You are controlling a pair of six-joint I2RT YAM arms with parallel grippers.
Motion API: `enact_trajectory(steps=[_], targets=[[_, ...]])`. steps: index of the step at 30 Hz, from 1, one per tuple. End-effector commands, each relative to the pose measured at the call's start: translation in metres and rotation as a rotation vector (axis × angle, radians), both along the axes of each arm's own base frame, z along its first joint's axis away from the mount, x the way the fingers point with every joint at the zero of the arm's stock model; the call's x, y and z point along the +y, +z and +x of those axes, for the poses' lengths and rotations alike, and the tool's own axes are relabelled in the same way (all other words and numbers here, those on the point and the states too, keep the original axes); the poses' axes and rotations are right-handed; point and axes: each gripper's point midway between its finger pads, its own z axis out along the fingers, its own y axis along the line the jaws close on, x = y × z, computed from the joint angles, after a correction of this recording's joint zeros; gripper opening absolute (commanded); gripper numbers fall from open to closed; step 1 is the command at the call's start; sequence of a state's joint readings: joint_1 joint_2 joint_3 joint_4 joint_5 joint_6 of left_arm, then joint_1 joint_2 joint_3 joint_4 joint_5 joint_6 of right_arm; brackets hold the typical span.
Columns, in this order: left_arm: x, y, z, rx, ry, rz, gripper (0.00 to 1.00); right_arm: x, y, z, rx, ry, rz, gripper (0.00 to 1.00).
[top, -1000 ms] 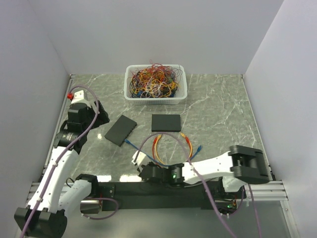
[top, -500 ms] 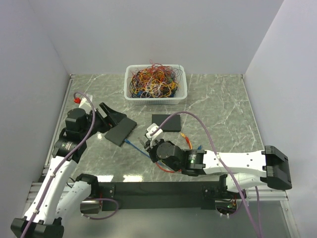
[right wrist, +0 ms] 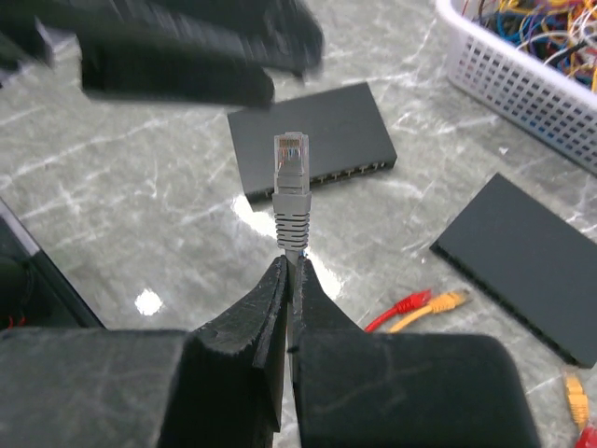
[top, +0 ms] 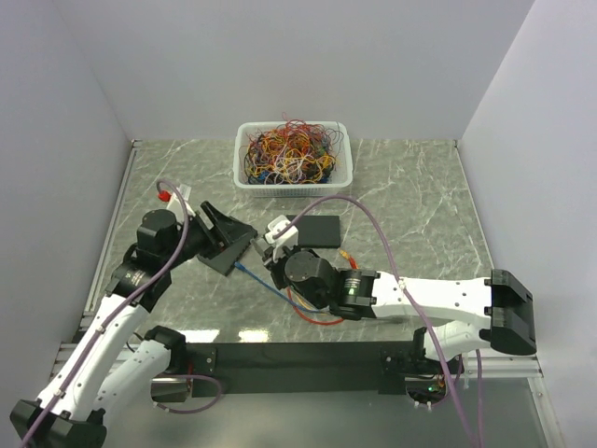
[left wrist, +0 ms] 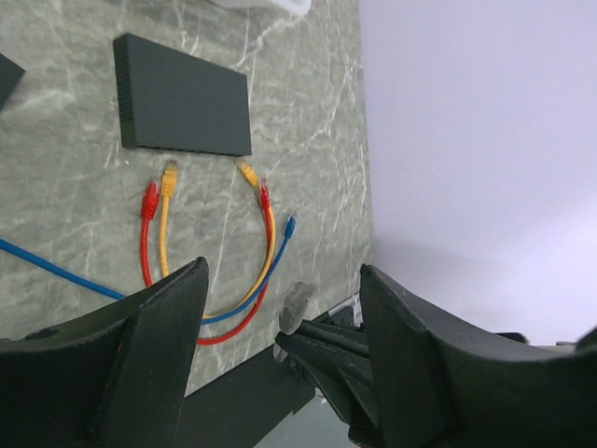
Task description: Insert the plug into the switch port
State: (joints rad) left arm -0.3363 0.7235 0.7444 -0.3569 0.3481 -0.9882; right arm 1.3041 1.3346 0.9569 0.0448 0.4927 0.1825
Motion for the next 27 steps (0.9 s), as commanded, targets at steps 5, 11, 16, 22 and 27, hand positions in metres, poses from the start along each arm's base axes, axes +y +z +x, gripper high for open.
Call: enact_trajectory(steps=[5, 11, 16, 22, 27], targets=[[-0.014, 0.007, 0.006, -0.03, -0.005, -0.009, 0.72, 0.011, 0.031, 0.014, -0.054, -0.04, 0.05, 0.0], [-0.024, -0.008, 0.011, 0.008, -0.007, 0.034, 0.68, 0.01, 0.034, 0.016, -0.065, -0.056, 0.048, 0.0], [-0.029, -0.018, 0.011, 0.033, -0.001, 0.066, 0.61, 0.008, 0.033, 0.018, -0.069, -0.067, 0.046, 0.0], [-0.03, -0.016, 0.014, 0.034, 0.025, 0.108, 0.58, 0.001, 0.03, 0.027, -0.089, -0.135, 0.01, 0.0], [-0.03, -0.018, 0.015, 0.046, 0.041, 0.138, 0.51, -0.003, 0.028, 0.03, -0.119, -0.178, -0.023, 0.0]])
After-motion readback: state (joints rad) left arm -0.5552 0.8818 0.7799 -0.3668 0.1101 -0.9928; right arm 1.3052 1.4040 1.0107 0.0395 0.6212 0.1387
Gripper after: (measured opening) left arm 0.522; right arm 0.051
